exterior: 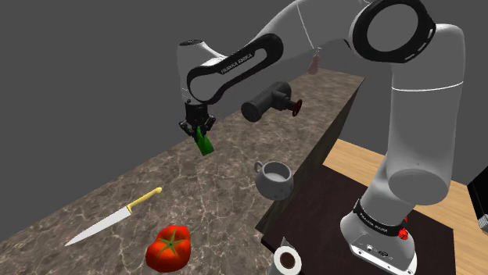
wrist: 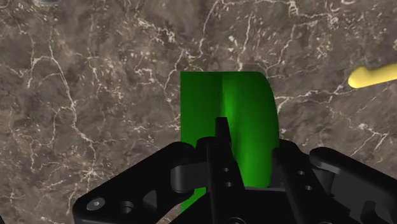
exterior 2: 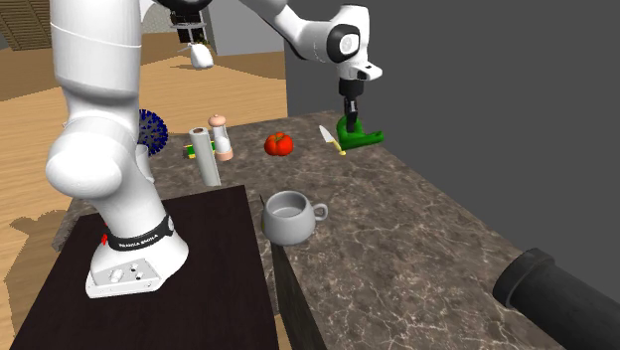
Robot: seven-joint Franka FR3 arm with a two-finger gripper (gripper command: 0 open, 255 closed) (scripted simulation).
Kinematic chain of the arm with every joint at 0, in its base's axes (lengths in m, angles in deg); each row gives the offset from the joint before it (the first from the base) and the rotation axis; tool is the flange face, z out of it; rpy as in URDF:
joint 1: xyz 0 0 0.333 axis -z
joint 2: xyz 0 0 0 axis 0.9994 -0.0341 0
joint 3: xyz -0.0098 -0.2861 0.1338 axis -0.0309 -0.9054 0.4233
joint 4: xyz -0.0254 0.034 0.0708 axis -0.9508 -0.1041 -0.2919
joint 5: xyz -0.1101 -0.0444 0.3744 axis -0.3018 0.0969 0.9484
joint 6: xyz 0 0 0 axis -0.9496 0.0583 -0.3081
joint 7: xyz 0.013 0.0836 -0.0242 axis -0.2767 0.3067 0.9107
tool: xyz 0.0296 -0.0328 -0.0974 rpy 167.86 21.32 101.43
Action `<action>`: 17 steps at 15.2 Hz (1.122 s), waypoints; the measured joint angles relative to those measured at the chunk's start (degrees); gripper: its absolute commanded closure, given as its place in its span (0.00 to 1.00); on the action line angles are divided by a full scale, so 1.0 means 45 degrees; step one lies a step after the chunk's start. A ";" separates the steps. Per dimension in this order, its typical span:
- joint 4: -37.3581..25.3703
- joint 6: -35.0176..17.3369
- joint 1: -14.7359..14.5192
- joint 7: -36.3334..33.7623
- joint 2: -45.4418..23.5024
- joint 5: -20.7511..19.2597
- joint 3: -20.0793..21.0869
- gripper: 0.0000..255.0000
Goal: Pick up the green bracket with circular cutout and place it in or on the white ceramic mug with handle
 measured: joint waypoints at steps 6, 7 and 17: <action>0.1941 -0.0363 0.0406 0.0412 0.1657 0.0483 0.0100 1.00; 0.2561 -0.0572 0.0539 0.0588 0.2102 0.0623 0.0092 1.00; 0.7987 -0.1364 0.1112 0.2540 0.6979 0.2307 -0.0318 1.00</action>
